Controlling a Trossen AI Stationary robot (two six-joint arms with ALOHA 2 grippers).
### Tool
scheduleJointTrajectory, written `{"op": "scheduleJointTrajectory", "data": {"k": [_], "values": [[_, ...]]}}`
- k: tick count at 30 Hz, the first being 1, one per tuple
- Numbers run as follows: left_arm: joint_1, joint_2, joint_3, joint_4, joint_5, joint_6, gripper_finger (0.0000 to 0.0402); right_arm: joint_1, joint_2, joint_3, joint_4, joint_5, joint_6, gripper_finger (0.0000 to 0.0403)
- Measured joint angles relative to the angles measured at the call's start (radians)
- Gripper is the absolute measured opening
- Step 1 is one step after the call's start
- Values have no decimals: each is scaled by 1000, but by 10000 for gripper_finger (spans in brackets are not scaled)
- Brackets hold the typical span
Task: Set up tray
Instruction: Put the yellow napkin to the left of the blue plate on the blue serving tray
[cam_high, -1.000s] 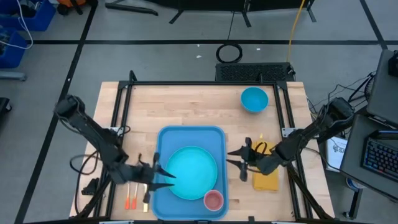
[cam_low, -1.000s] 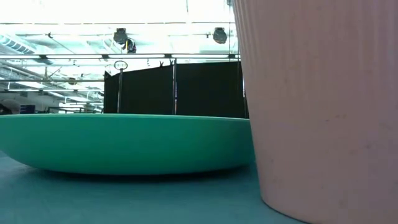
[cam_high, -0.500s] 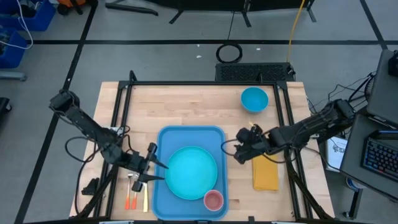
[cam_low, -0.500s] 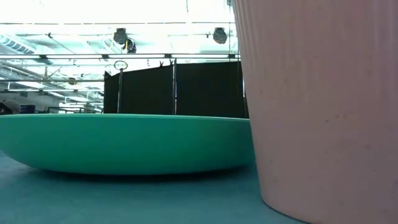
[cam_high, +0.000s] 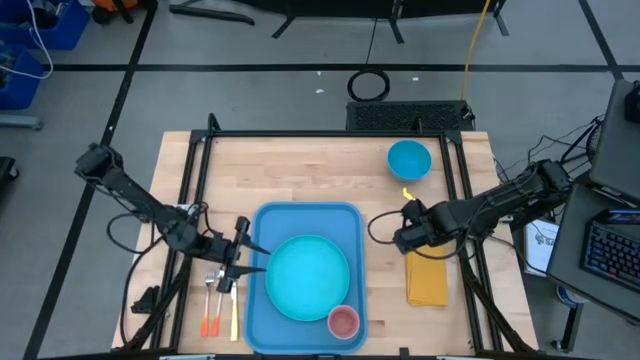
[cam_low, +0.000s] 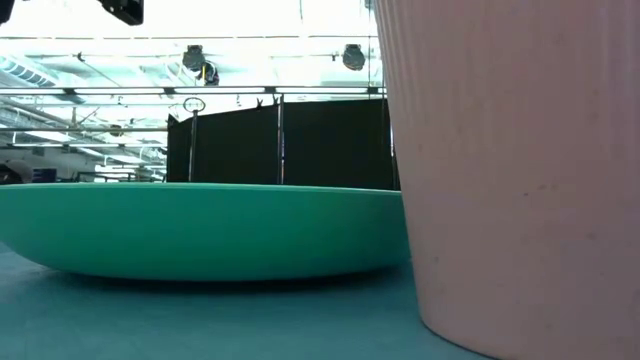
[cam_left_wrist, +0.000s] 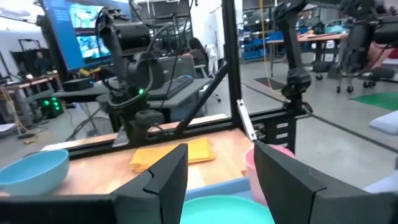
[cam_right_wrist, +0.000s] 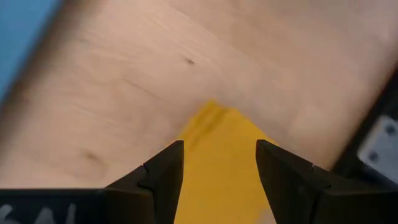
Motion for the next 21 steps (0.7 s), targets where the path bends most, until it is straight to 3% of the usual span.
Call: {"op": "scheduleJointTrajectory", "data": {"k": [8, 15, 21], "values": [[19, -25, -86, 73, 9, -44, 189, 5, -4, -96, -10, -107, 148, 192], [19, -25, -168, 179, 9, -51, 189, 5, -4, -209, 58, -194, 113, 192], [19, -24, -184, 197, 8, -56, 189, 6, -4, -292, 229, -300, 93, 192]]}}
